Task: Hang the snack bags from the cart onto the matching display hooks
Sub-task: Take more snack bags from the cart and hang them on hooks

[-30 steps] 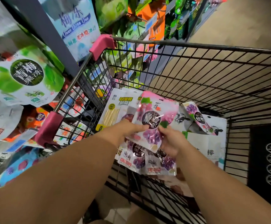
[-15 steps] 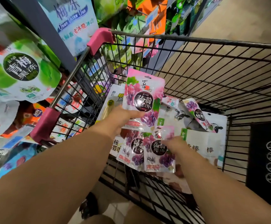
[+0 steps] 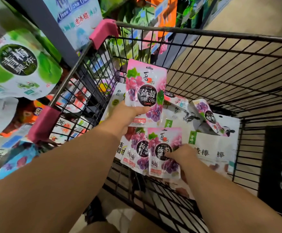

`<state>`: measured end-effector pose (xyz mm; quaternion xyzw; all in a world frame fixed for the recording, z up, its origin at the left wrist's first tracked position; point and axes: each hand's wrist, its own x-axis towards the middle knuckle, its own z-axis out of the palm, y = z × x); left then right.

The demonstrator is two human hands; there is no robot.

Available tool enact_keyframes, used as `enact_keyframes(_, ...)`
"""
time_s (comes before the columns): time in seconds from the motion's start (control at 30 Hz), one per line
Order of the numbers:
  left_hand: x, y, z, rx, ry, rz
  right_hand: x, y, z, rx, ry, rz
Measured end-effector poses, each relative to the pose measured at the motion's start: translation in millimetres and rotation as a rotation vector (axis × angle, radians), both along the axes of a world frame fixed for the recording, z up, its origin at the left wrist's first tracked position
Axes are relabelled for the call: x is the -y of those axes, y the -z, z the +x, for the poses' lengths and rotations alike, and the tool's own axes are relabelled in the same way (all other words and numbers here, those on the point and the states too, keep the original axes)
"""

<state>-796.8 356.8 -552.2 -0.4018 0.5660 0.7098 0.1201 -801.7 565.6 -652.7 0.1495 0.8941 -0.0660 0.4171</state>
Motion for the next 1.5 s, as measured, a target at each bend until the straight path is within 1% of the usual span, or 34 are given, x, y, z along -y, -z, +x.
enact_keyframes(0.13,3.2,7.9,6.4,-0.024,-0.047,-0.011,-4.5,-13.5,0.5,0.041,-0.197,0.006)
enact_keyframes(0.2,3.6,5.8,10.4,-0.009,-0.073,-0.026,-2.1,-21.0,0.3,0.038,-0.259,-0.01)
enact_keyframes(0.23,6.5,8.9,12.0,0.001,-0.091,-0.035,-1.2,-25.1,-0.7,0.034,-0.243,-0.058)
enact_keyframes(0.27,6.7,3.3,14.0,-0.001,-0.094,-0.047,-1.7,-28.9,-3.0,0.016,-0.173,-0.159)
enact_keyframes(0.33,10.5,-1.5,17.4,-0.022,-0.126,-0.072,-2.8,-43.9,-9.2,-0.05,0.079,-0.429)
enact_keyframes(0.37,11.8,-7.4,19.1,-0.04,-0.139,-0.091,-3.3,-53.6,-15.7,-0.097,0.179,-0.533)
enact_keyframes(0.5,20.2,-39.9,24.9,-0.089,-0.13,-0.161,1.1,-112.2,-46.3,-0.316,0.4,-0.844)
enact_keyframes(0.57,25.7,-60.2,27.7,-0.111,-0.129,-0.201,4.8,-145.2,-56.2,-0.363,0.558,-1.048)
enact_keyframes(0.63,30.7,-84.0,31.2,-0.158,-0.136,-0.22,8.8,-179.2,-59.7,-0.367,0.623,-1.228)
enact_keyframes(0.7,33.7,-102.4,34.0,-0.205,-0.141,-0.235,16.1,-209.5,-60.3,-0.329,0.608,-1.379)
enact_keyframes(0.77,32.0,-122.1,35.9,-0.251,-0.121,-0.26,30.0,-240.3,-54.7,-0.278,0.539,-1.506)
enact_keyframes(0.83,28.5,-145.0,37.2,-0.283,-0.105,-0.267,46.4,-261.8,-50.1,-0.253,0.457,-1.535)
enact_keyframes(0.97,23.2,-189.0,49.9,-0.351,-0.059,-0.226,79.8,-295.6,-35.3,-0.21,0.416,-1.599)
enact_keyframes(1.03,26.0,-205.0,61.9,-0.383,-0.088,-0.238,91.3,-307.5,-30.4,-0.195,0.403,-1.613)
enact_keyframes(1.1,29.4,-218.7,72.0,-0.415,-0.156,-0.266,100.6,-318.6,-24.7,-0.173,0.344,-1.632)
enact_keyframes(1.2,35.6,-236.1,86.0,-0.498,-0.146,-0.3,114.6,-332.7,-15.4,-0.094,0.237,-1.621)
enact_keyframes(1.3,38.7,-252.5,100.0,-0.509,-0.176,-0.369,128.6,-341.9,-8.9,-0.111,0.135,-1.632)
enact_keyframes(1.4,43.6,-281.2,112.3,-0.484,-0.191,-0.385,144.7,-355.8,-3.9,-0.214,0.048,-1.648)
enact_keyframes(1.5,63.2,-303.1,122.4,-0.532,-0.344,-0.336,162.6,-368.8,1.9,-0.265,-0.017,-1.677)
